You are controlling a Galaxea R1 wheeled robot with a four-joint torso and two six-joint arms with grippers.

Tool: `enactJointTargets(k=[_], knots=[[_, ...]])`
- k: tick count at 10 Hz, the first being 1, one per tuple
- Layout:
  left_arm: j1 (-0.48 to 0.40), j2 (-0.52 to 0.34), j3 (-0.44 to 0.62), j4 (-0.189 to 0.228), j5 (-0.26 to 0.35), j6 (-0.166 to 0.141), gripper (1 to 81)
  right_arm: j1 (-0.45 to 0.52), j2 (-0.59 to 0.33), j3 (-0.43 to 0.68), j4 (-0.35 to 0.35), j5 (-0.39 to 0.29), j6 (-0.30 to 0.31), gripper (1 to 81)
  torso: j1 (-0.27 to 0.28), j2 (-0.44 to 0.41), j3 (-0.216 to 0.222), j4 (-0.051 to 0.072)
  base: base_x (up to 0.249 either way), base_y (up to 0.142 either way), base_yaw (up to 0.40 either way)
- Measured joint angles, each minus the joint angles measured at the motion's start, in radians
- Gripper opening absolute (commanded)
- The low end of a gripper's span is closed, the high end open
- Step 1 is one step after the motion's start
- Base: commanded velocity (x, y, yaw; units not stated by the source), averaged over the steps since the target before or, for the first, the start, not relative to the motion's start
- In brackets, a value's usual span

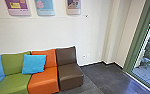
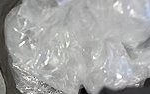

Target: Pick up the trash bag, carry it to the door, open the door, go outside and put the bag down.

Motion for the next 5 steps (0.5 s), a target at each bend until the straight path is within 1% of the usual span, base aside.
enactJointTargets(k=[5], knots=[[-0.002,0.0,0.0,0.0,0.0,0.0,1.0,0.0,0.002,0.0,0.0,-0.003,0.0,81.1,0.0,0.0,0.0,0.0,0.0,0.0,-0.214]])
